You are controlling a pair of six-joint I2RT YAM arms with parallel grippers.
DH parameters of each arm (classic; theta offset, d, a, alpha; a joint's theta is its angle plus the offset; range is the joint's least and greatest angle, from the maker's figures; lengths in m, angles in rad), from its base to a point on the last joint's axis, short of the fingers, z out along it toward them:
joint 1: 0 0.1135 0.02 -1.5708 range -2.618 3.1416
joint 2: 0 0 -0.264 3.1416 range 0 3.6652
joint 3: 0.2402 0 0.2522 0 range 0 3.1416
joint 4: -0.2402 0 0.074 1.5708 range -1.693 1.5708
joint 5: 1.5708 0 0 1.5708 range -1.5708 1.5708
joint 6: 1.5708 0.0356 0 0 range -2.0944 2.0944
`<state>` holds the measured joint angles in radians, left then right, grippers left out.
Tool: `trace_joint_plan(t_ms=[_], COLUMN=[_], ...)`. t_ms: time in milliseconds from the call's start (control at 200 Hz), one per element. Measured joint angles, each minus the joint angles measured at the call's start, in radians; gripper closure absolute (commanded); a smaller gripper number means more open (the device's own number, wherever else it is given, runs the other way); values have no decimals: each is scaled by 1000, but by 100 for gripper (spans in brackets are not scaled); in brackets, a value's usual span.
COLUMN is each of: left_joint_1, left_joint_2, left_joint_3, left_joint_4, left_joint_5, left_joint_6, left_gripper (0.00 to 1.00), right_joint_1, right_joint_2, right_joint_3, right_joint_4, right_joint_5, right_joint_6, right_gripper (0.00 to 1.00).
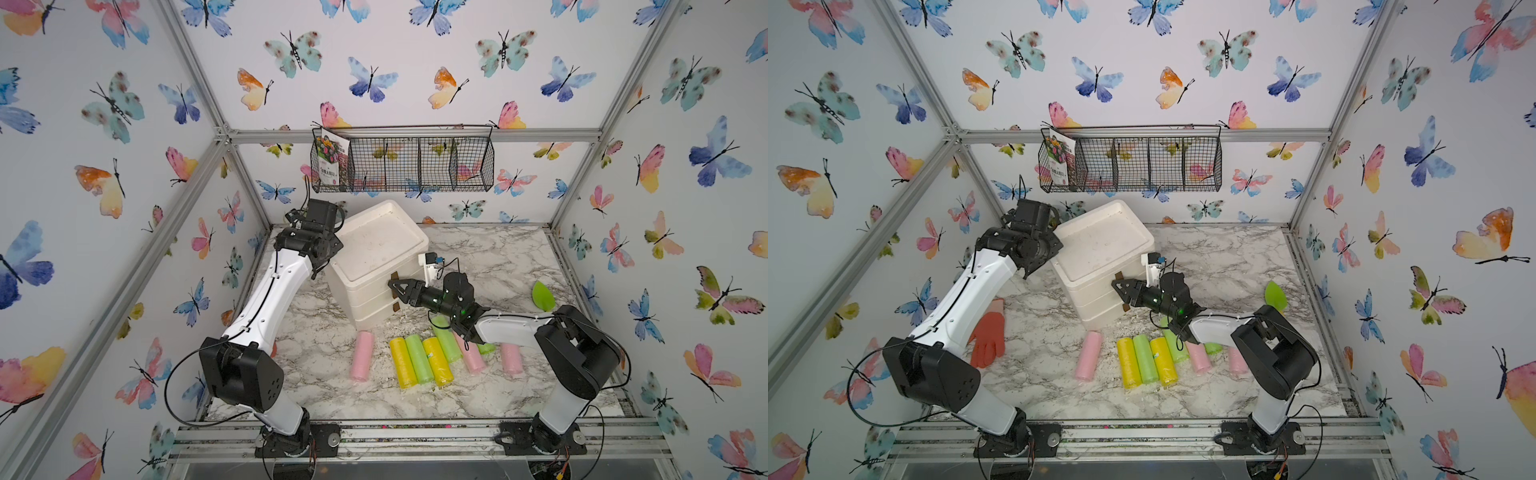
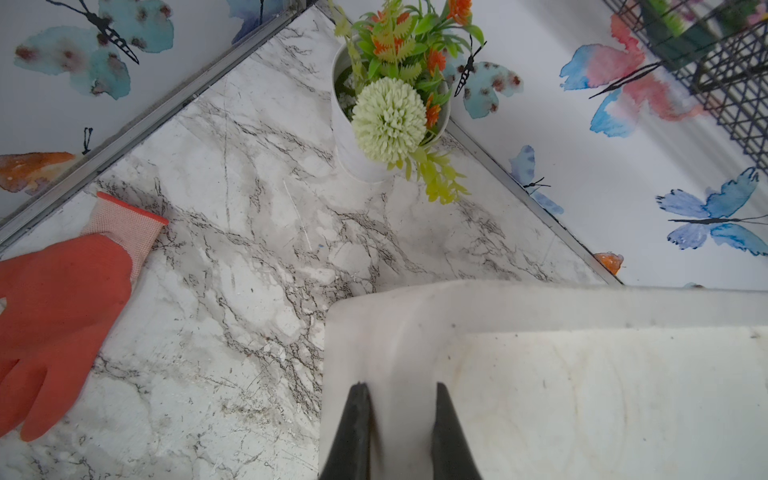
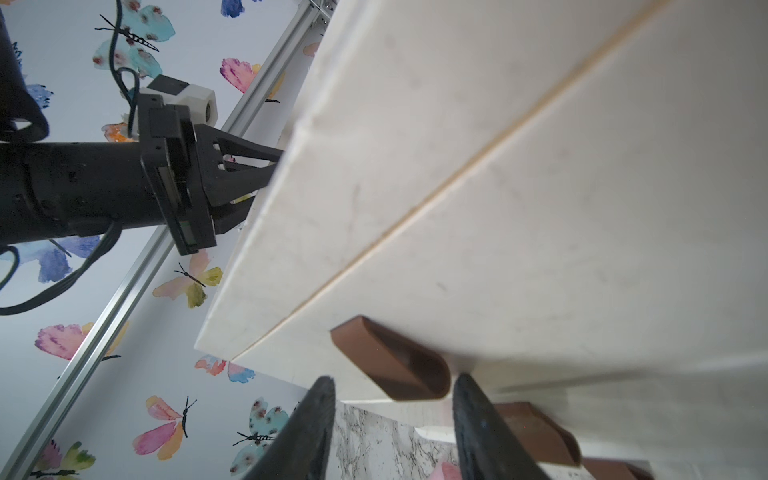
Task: Sort the rolls of trash bags by color and place them into the drawer
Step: Open the drawer in the storage box.
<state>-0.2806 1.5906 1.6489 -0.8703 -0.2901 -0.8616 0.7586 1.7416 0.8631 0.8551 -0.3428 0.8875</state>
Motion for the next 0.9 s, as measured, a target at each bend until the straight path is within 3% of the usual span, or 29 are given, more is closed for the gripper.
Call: trace_joint_plan(t_ms=[390,606,696,771,826,901], left_joint_1=[2,2,2,2,2,2], left_joint_2=[0,0,0,0,0,0], left_joint_3=[0,0,0,0,0,0], left_joint_4=[0,1,1,2,2,2], left_joint_5=[4,5,5,5,5,6], left_joint_6=[-2,-3,-3,-3,-4,-4], left_gripper=[100,100,100,100,100,100], right_joint_1=[0,0,0,0,1,2], right_joint_2=[0,-1,-3,-13,-26,-44], right_joint_3=[0,-1,-5,-13,-23,-38], right_joint_4=[6,4,6,6,9,13], right_joint_5=[28,56,68,79,82,86], right_joint_6=[-4,-12,-15,-15,-17,-17], right_gripper=[64,76,88,90,97,98])
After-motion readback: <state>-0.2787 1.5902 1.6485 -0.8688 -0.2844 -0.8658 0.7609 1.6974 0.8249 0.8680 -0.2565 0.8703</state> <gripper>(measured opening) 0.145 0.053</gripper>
